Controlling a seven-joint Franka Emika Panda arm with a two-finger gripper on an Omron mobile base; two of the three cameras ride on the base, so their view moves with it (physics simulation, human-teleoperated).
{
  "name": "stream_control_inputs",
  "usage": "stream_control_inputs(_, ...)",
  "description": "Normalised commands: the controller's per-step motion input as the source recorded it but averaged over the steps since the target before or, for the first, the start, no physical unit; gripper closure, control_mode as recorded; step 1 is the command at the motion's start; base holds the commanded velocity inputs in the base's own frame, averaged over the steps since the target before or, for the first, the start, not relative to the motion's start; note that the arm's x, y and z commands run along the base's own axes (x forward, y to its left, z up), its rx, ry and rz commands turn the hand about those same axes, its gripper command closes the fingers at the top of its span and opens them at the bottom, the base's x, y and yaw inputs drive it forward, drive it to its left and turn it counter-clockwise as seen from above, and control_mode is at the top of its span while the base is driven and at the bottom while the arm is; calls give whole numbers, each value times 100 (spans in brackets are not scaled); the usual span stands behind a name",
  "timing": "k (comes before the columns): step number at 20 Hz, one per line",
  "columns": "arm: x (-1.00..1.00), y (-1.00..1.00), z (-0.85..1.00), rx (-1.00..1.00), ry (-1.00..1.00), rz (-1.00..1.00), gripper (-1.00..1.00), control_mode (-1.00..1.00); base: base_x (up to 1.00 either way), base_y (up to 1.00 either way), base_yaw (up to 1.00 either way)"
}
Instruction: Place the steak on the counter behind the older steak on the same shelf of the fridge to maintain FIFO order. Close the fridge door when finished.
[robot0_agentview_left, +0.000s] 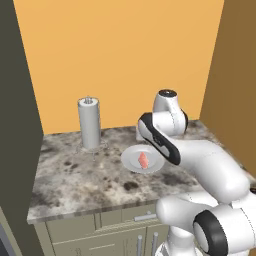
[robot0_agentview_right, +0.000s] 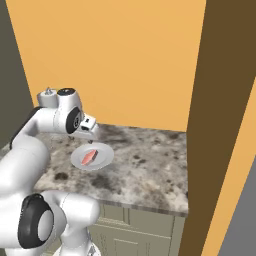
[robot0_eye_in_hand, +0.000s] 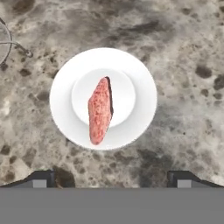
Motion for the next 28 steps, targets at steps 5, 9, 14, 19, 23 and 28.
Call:
stream_control_inputs(5,2,-1,-57,-3,4,0,-100,-100,0,0,0)
stream_control_inputs(9,25,1,-49,-4,17,0,-100,-100,0,0,0)
stream_control_inputs(14,55,5,-41,0,14,-1,-100,-100,0,0,0)
stream_control_inputs(19,42,6,-30,0,2,0,-100,-100,0,0,0)
stream_control_inputs(23,32,9,-37,-4,0,0,-100,-100,0,0,0)
stream_control_inputs(28,25,10,-35,-6,0,0,-100,-100,0,0,0)
